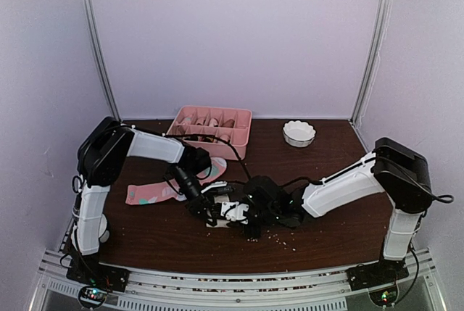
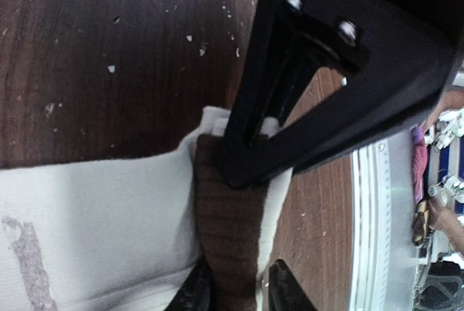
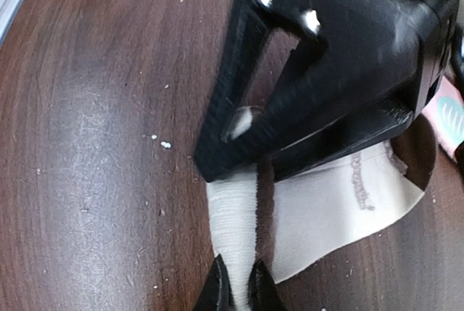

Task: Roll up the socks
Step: Roll the sock at the center of the board.

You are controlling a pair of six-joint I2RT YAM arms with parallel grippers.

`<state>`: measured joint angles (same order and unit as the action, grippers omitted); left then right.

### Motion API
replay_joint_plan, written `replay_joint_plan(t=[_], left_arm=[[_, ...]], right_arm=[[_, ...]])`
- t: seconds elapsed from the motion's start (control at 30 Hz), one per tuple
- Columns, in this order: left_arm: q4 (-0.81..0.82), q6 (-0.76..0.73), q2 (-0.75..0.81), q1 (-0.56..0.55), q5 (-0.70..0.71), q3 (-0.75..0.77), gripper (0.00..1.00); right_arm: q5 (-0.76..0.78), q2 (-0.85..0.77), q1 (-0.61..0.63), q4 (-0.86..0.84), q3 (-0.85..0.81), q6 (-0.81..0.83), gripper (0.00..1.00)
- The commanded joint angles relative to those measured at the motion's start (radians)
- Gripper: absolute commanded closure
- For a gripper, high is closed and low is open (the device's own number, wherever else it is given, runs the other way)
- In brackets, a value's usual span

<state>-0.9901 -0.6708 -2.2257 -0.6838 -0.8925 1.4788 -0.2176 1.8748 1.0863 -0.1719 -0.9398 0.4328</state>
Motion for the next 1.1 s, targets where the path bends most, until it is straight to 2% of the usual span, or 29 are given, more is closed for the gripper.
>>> replay_joint_plan(t=[0.0,0.1,0.27,0.4,0.57,0.73,0.9,1.07], left_arm=[[-0.022,-0.013,0.022,0.035,0.092,0.053,0.58],[-0.021,0.008,0.052,0.055,0.094,0.068,0.42],[-0.03,0.002,0.073,0.07,0.073,0.071,0.31],[-0.023,0.003,0.059,0.07,0.068,0.078,0.31],[0.065,0.05,0.044,0.07,0.116,0.077,0.32],[0.071,0.064,-0.036,0.061,0.129,0.16,0.34],[0.04,0.058,-0.081,0.058,0.043,0.216,0.34],[0.013,0.019,-0.059,0.071,0.025,0.202,0.34]], right_arm=[[-0.105,0.014,-0.01,0.088,0.008,-0.101,1.0],[-0.131,-0.002,-0.01,0.099,0.02,-0.146,1.0],[-0.162,-0.011,-0.008,0.124,0.02,-0.208,1.0],[-0.183,-0.001,-0.006,0.15,0.008,-0.258,1.0],[-0.221,0.039,-0.007,0.229,-0.048,-0.336,1.0],[-0.214,0.073,-0.011,0.258,-0.071,-0.41,1.0],[-0.243,0.119,-0.052,0.241,-0.08,-0.538,1.0],[-0.306,0.178,-0.095,0.271,-0.117,-0.631,1.0]])
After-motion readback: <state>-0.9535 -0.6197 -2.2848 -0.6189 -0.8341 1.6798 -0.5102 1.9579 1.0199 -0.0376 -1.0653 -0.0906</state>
